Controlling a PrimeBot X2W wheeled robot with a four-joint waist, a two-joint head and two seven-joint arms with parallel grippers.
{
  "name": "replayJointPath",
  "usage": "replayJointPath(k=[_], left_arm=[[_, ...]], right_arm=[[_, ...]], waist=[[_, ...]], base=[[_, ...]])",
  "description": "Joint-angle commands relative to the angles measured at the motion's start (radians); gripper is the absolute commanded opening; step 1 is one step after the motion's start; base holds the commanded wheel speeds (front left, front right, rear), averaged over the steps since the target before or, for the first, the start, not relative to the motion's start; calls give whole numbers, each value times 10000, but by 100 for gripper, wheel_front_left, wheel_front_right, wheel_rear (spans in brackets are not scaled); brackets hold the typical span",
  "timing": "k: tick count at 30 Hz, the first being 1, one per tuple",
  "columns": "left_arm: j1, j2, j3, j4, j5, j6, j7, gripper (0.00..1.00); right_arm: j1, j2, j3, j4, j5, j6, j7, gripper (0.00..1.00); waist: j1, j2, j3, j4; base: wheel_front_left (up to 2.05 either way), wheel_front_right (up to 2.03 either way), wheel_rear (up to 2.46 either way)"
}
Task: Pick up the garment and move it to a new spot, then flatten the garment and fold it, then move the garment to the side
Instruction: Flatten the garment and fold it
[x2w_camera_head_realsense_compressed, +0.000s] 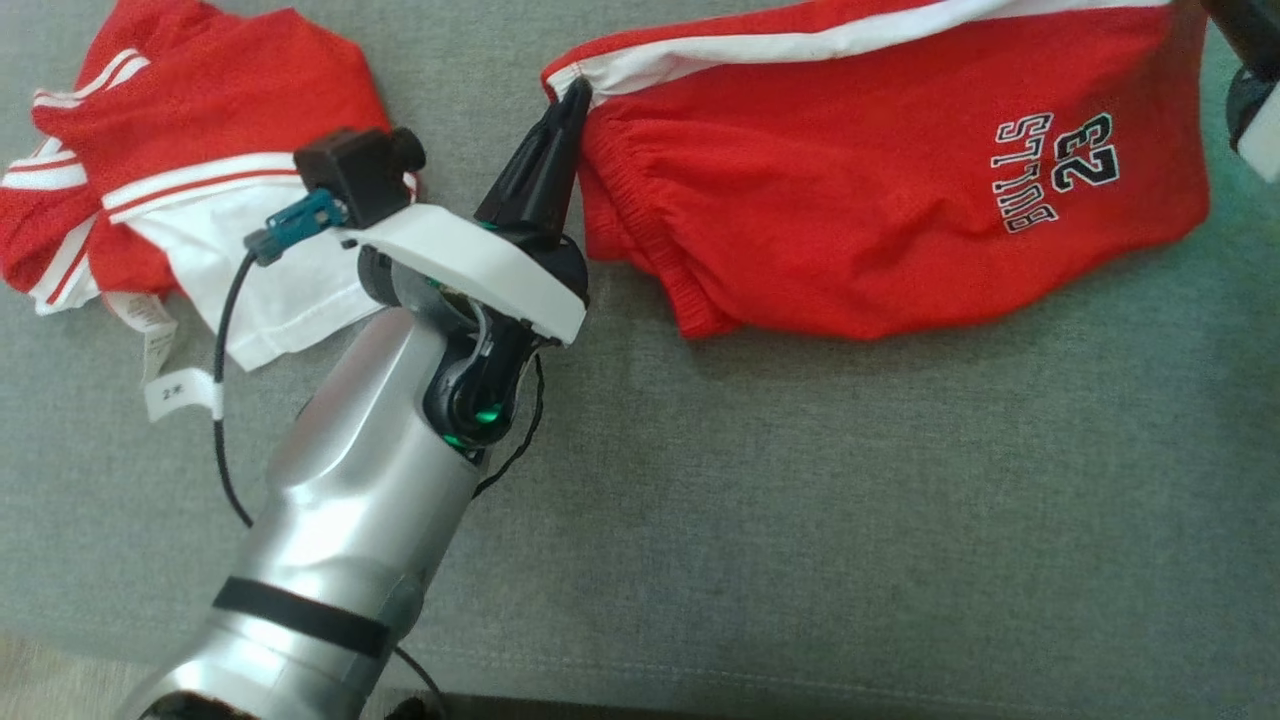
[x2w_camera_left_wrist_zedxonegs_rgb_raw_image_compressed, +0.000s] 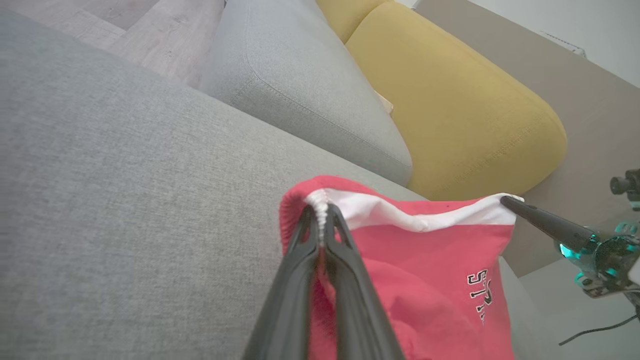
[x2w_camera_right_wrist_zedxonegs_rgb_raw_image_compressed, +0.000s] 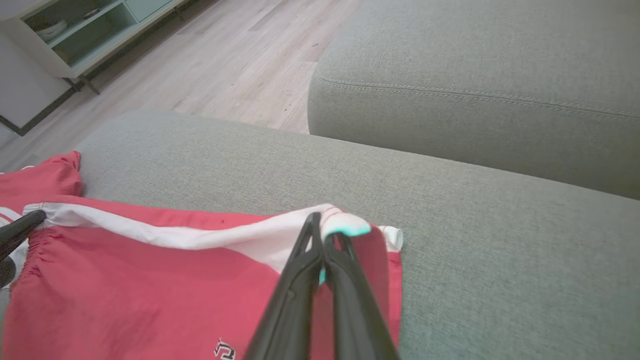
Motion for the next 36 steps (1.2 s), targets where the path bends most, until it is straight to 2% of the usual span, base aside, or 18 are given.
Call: replayJointPath(k=[1, 2, 3, 4, 5, 6, 7, 8, 13, 17, 21, 26, 31, 35, 36], left_arm=[[-342, 144, 150, -121, 11, -60, -180, 0], [-413, 139, 87, -20, 53, -60, -249, 0], [-458, 135, 42, 55, 47, -61, -313, 0], [-458, 135, 42, 55, 47, -61, -313, 0], [-489, 131, 22, 139, 52, -61, -373, 0], [-506, 128, -14, 197, 54, -61, -424, 24], [-500, 126, -68, 236, 63, -61, -465, 85], [-475, 125, -112, 288, 96, -61, -501, 100], [-122, 134, 110, 279, 612, -9, -611, 100], [740, 235, 1095, -1114, 2315, 370, -620, 100], [2176, 203, 1961, -2852, 4177, 676, -622, 100], [3801, 141, 2460, -4516, 5774, 1100, -623, 100], [4851, 116, 2473, -5665, 5872, 1635, -623, 100], [5302, 113, 2153, -6016, 5684, 2089, -623, 100], [5420, 113, 2034, -6042, 5631, 2239, -624, 100]], right_arm=[[-154, -312, 147, -71, 160, 21, -174, 0], [-281, -308, 320, 59, 242, 21, -282, 0], [-385, -292, 463, 188, 342, 21, -410, 8], [-385, -292, 463, 188, 342, 21, -410, 8], [-462, -276, 574, 327, 433, 21, -569, 84], [-516, -253, 696, 440, 518, 21, -733, 100], [-549, -237, 818, 504, 597, 21, -938, 100], [-553, -238, 920, 557, 674, 21, -1174, 100], [-73, -434, 1395, 578, 1089, 21, -2243, 100], [590, -644, 1805, 613, 833, 21, -2846, 100], [1254, -273, 1701, 1206, 845, 21, -3165, 100], [1526, 310, 1083, 2911, 364, 21, -3677, 100], [1253, 1101, 615, 4549, -65, 21, -3650, 100], [1017, 1442, 516, 5511, -332, 21, -3598, 100], [935, 1567, 508, 6082, -538, 21, -3582, 100]], waist=[[-2, 0, 31, 56], [-2, 0, 36, 69], [-2, 0, 32, 77], [-2, 0, 32, 77], [-2, 0, 16, 81], [-2, 0, -12, 80], [-2, 0, -51, 76], [-2, 0, -106, 73], [-2, 0, -546, 14], [-2, 0, -873, -102], [-2, 0, -1152, -188], [-2, 0, -1344, 10], [-2, 0, -1262, 475], [-2, 0, -1131, 900], [-2, 0, -1108, 1066]], base=[[0, 0, 0], [0, 0, 0], [0, 0, 0], [0, 0, 0], [0, 0, 0], [0, 0, 0], [0, 0, 0], [0, 0, 0], [0, 0, 0], [0, 0, 0], [0, 0, 0], [0, 0, 0], [0, 0, 0], [0, 0, 0], [0, 0, 0]])
